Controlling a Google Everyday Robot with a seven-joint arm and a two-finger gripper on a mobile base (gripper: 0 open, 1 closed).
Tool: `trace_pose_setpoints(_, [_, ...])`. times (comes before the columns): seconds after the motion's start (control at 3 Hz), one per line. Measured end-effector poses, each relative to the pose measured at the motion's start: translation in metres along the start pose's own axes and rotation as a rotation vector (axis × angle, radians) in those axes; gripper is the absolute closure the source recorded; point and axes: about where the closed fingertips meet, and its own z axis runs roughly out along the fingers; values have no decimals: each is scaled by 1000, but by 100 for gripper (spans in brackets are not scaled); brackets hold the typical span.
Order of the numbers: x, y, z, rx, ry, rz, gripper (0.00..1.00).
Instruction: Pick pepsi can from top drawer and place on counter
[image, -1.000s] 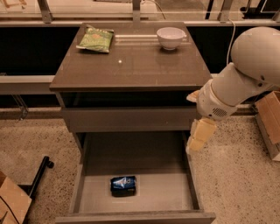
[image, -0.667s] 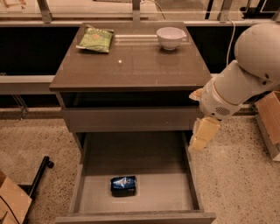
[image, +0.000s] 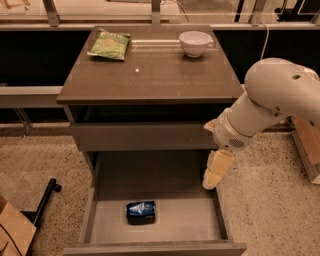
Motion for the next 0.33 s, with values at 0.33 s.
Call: trace_pose_setpoints(0.33, [0, 0, 0, 0, 0, 0, 0])
